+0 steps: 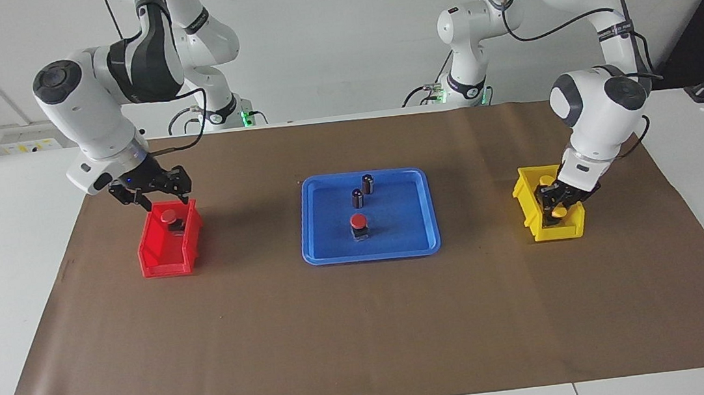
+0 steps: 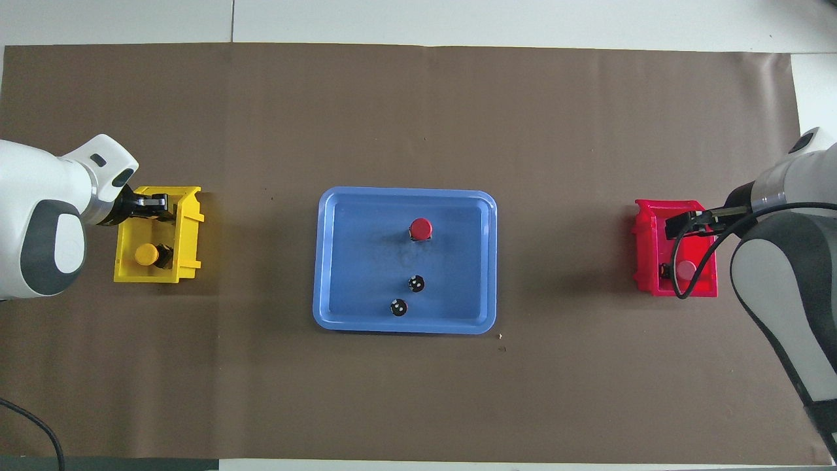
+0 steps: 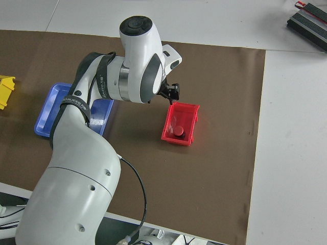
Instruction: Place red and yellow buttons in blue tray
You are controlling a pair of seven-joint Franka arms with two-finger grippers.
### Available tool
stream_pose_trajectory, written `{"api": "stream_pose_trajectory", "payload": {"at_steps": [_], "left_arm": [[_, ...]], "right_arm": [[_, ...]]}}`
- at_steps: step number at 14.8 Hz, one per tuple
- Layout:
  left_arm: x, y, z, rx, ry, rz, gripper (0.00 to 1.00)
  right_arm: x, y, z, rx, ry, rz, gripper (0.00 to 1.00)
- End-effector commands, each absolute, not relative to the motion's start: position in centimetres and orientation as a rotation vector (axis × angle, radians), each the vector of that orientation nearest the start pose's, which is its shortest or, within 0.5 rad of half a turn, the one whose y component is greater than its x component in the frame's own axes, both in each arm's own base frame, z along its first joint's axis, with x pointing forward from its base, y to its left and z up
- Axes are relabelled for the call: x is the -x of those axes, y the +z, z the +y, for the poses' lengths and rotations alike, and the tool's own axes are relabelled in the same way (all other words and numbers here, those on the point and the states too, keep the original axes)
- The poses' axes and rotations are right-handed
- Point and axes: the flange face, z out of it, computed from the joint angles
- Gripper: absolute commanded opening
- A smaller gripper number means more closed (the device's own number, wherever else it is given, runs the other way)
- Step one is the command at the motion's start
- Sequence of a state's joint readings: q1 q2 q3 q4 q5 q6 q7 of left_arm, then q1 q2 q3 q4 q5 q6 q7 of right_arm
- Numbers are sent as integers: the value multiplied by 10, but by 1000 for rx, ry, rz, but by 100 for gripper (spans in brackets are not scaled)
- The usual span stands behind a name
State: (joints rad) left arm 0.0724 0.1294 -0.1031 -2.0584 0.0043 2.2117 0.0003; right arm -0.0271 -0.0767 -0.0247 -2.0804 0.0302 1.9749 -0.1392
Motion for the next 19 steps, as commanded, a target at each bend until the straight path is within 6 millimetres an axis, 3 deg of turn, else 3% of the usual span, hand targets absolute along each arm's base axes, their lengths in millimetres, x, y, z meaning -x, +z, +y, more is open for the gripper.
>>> {"api": "stream_pose_trajectory", "payload": {"at_steps": [1, 2, 3, 6, 7, 9, 12, 13, 17, 19], "left_arm": [[-598, 476, -15, 3124, 53, 43, 2], [-602, 501, -23, 3126, 46, 37, 1], [-601, 505, -46, 3123, 57, 51, 1], [-578, 466, -126, 3120, 18, -42, 2], [-567, 451, -170, 3124, -10, -88, 2], [-553, 444, -226, 3131, -33, -165, 2], [-516, 428, -307, 3122, -5, -205, 1], [-505, 415, -332, 3122, 1, -207, 1], [-491, 391, -373, 3133, -7, -232, 1], [-497, 382, -387, 3134, -6, -254, 1]], "right_arm": [[-501, 429, -41, 3097, -38, -186, 78], [-497, 422, -50, 3099, -37, -168, 78], [-496, 417, -52, 3100, -37, -160, 78], [-493, 399, -54, 3103, -58, -166, 76], [-490, 392, -54, 3105, -79, -184, 74], [-488, 381, -57, 3106, -75, -187, 72], [-485, 374, -57, 3109, -88, -183, 69], [-482, 371, -58, 3108, -81, -180, 68], [-480, 356, -68, 3109, -82, -212, 68], [-476, 353, -68, 3109, -75, -211, 68]]}}
